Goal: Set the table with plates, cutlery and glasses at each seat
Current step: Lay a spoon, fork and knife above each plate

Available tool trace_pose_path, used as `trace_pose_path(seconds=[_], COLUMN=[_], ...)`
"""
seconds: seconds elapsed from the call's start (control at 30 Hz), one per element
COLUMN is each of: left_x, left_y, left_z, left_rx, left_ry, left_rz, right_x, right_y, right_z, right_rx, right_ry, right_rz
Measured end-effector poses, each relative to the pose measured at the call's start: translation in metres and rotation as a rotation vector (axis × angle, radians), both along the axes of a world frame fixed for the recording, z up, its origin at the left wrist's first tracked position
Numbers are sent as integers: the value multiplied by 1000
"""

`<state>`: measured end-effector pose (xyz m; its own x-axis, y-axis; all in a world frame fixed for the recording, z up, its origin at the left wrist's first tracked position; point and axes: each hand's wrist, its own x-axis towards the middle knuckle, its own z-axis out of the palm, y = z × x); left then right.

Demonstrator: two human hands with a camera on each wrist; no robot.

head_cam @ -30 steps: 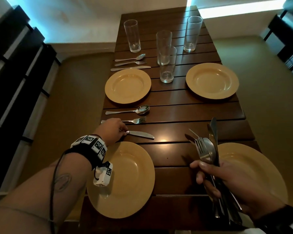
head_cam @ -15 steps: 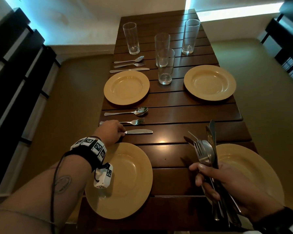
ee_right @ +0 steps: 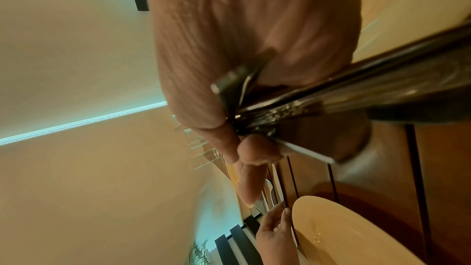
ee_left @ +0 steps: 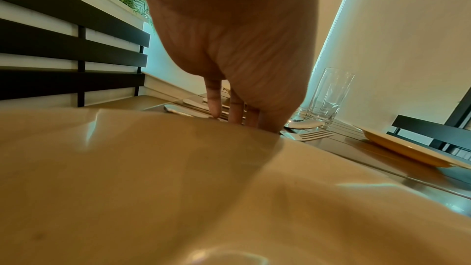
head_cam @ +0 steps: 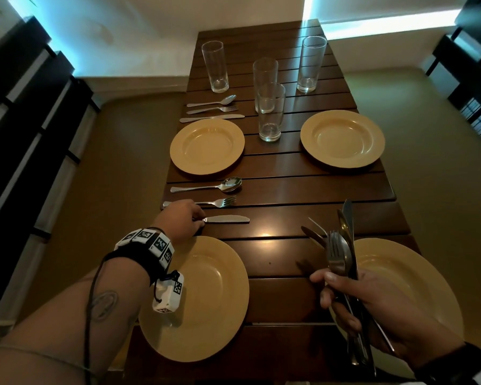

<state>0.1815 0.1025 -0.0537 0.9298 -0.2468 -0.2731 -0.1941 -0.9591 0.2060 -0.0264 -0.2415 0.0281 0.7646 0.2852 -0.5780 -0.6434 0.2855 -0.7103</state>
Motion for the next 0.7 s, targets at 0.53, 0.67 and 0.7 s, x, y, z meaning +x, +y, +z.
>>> trace_pose_path(seconds=[0.53, 0.67, 0.7], left_x=[0, 0, 0], left_y=[-1, -1, -2], left_z=[0, 0, 0], left_rx=[-4, -11, -10], left_ry=[37, 45, 40], left_rz=[22, 36, 33], right_x=[-1, 0, 0], right_y=[-4, -5, -6], right_z=[-1, -3, -3], right_rx=[22, 19, 21], right_ry=[18, 34, 38], right_rz=[2, 1, -3])
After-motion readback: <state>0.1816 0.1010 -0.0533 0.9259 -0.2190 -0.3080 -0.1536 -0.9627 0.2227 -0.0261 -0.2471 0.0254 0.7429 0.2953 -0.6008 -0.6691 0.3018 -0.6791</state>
